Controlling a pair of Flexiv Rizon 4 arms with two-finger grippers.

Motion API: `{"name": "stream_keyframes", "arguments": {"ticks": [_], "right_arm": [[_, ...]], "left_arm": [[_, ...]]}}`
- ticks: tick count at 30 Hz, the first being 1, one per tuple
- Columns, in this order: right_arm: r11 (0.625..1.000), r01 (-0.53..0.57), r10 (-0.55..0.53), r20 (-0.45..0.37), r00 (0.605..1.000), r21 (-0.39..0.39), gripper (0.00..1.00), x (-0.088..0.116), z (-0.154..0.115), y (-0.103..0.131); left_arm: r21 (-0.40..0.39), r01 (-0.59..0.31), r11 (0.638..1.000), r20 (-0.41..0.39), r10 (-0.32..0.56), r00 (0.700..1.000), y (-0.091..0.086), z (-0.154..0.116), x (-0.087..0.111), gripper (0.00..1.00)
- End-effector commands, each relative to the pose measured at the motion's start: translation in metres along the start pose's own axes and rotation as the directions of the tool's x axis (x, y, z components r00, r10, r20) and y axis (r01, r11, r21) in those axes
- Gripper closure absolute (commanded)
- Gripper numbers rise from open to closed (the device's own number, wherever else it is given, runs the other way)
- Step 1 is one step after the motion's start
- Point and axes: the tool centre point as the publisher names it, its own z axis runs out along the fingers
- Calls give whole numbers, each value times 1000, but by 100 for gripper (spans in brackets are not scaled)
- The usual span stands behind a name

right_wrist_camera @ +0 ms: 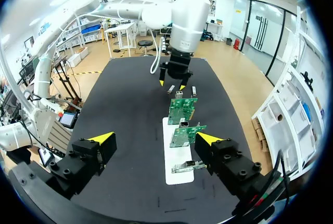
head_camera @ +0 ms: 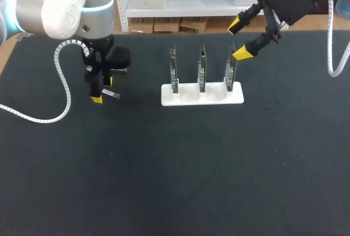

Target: Pick up the optical module with the left hand, and insert it into the network port with the right hand.

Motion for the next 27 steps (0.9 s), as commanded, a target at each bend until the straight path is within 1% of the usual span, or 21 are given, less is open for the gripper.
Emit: {"name": "stream_keyframes", "arguments": {"ticks": [1,3,4,5,6,16,22,25,27], "right_arm": [[1000,1,-1,2,1000,-2,0,0,0,-1],[1000,1,-1,2,1000,-2,0,0,0,-1],[1000,1,-1,2,1000,-2,0,0,0,-1],[1000,1,-1,2,1000,-2,0,0,0,-1],[1000,1,-1,2,1000,-2,0,0,0,-1],[1000,1,-1,2,1000,-2,0,0,0,-1],[1000,1,-1,2,1000,-2,0,0,0,-1],[1000,1,-1,2,1000,-2,0,0,0,-1],[1000,1,-1,2,1000,-2,0,0,0,-1]], "left_arm": [[19,2,1000,6,-2,1000,6,4,3,56],[20,0,1000,7,0,1000,6,5,3,67],[19,-2,1000,8,2,1000,5,5,2,76],[18,-3,1000,8,2,1000,5,5,2,97],[18,-3,1000,8,2,1000,5,5,2,100],[9,-6,1000,7,6,1000,4,1,0,100],[-8,13,1000,18,-13,1000,0,-10,-6,100],[-24,18,1000,52,-16,999,-5,-20,-13,100],[-31,15,999,109,-11,994,-8,-29,-18,100]]}}
